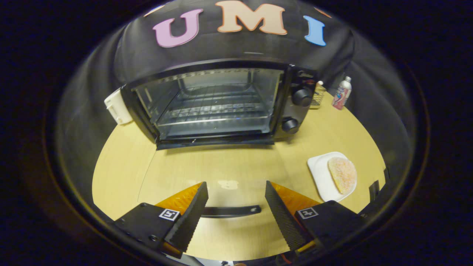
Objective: Open the toaster oven, put the food inside, and close the toaster oven door.
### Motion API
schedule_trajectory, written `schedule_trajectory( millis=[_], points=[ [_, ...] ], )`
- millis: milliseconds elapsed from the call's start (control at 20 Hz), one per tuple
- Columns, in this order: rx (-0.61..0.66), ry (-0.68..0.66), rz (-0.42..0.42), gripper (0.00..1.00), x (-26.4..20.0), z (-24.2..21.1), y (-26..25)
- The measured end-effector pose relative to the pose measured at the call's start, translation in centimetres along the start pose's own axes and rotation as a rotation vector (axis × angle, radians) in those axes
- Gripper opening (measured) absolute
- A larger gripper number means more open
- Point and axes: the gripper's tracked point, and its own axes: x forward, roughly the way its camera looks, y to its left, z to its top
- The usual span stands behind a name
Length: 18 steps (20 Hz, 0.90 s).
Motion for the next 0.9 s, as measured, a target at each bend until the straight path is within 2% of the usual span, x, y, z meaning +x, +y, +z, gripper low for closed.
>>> schedule_trajectory(
  millis=[300,450,700,900],
  points=[
    [0.017,-0.002,-0.217,0.99,0.8,1.7,-11.1],
    [0.026,0.032,-0.295,0.99,1.6,1.6,-15.7],
    [0.057,0.102,-0.347,0.99,3.3,0.3,-20.2],
    [0.099,0.117,-0.328,0.99,5.3,-0.5,-21.9]
  ],
)
